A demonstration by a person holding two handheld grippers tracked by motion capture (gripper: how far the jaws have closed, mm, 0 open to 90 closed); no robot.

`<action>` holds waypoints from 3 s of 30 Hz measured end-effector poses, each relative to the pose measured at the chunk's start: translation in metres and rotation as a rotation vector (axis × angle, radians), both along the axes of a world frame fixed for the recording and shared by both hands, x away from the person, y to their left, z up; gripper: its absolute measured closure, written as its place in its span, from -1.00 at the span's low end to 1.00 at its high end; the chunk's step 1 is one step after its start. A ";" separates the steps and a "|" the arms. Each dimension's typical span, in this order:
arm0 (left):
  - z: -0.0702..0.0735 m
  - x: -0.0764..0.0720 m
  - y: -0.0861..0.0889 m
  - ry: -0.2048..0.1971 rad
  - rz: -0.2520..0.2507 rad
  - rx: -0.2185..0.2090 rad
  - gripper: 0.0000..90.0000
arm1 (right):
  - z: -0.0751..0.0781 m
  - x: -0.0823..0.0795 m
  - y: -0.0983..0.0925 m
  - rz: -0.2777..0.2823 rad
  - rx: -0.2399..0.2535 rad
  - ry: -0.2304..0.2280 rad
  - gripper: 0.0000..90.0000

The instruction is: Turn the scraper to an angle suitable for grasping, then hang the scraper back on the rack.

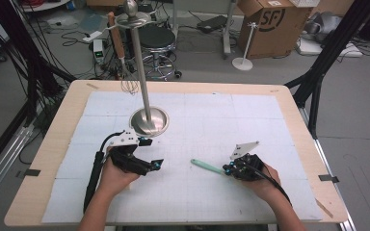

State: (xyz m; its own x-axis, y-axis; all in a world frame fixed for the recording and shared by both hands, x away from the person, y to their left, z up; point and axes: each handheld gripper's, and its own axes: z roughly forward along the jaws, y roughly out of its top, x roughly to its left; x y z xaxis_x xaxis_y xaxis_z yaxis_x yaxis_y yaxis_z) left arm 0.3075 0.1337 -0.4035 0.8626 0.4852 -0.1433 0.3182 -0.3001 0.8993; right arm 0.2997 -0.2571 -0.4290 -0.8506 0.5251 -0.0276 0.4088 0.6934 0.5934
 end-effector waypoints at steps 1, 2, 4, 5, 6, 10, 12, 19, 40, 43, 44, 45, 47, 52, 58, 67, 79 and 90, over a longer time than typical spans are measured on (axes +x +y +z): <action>0.000 0.000 0.000 0.001 0.001 0.000 -0.71 | 0.000 -0.001 -0.001 0.006 0.001 0.001 0.99; 0.000 0.000 0.000 0.001 0.001 0.000 -0.71 | 0.000 -0.002 -0.001 0.009 -0.001 0.000 0.99; 0.000 0.000 0.000 0.000 0.001 -0.001 -0.71 | 0.001 -0.004 -0.001 0.014 -0.007 0.002 0.99; 0.000 0.000 0.000 -0.001 0.001 -0.001 -0.71 | 0.000 -0.005 -0.001 0.016 -0.006 0.000 0.99; 0.000 0.000 0.000 0.001 -0.001 0.001 -0.71 | 0.001 -0.005 -0.001 0.018 -0.008 0.003 0.99; 0.000 0.000 0.000 -0.001 0.000 0.000 -0.71 | 0.002 -0.005 -0.002 0.018 0.002 0.006 0.91; 0.001 -0.001 0.000 -0.007 -0.003 0.000 -0.71 | 0.004 -0.004 -0.003 0.023 0.025 0.000 0.88; 0.001 0.000 -0.001 -0.010 -0.008 0.010 -0.71 | 0.011 -0.005 -0.008 0.011 0.091 -0.001 0.65; 0.001 0.000 0.007 -0.007 0.009 0.005 -0.71 | 0.023 -0.004 -0.014 -0.022 0.213 -0.056 -0.07; 0.002 0.000 0.007 -0.008 0.010 0.006 -0.71 | 0.023 -0.004 -0.014 -0.021 0.216 -0.058 -0.12; 0.001 0.000 0.007 -0.008 0.011 0.005 -0.71 | 0.023 -0.004 -0.014 -0.021 0.214 -0.057 -0.13; 0.001 0.000 0.007 -0.007 0.012 0.007 -0.71 | 0.023 -0.004 -0.014 -0.020 0.213 -0.057 -0.13; 0.001 0.000 0.007 -0.006 0.012 0.006 -0.71 | 0.023 -0.004 -0.014 -0.019 0.212 -0.052 -0.14; 0.002 -0.001 0.007 -0.008 0.011 0.011 -0.71 | 0.021 -0.004 -0.012 -0.008 0.199 -0.050 -0.14; 0.001 -0.002 0.008 -0.008 0.013 0.010 -0.71 | 0.019 -0.004 -0.011 -0.004 0.169 -0.034 -0.14; 0.003 -0.003 0.009 -0.013 0.016 0.005 -0.71 | 0.007 -0.004 0.004 0.021 0.062 0.000 -0.02; 0.003 -0.003 0.009 -0.014 0.012 0.007 -0.71 | 0.000 -0.011 0.012 0.059 0.016 0.030 0.75; 0.003 -0.003 0.010 -0.014 0.012 0.005 -0.71 | 0.000 -0.021 -0.001 0.051 0.024 0.048 0.76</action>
State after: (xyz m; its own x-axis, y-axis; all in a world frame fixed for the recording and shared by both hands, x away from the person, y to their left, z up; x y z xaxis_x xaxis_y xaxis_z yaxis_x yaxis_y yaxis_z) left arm 0.3047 0.1434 -0.4004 0.8587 0.4959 -0.1293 0.3094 -0.3006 0.9022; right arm 0.2784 -0.2582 -0.4287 -0.8765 0.4807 0.0265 0.4017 0.6998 0.5907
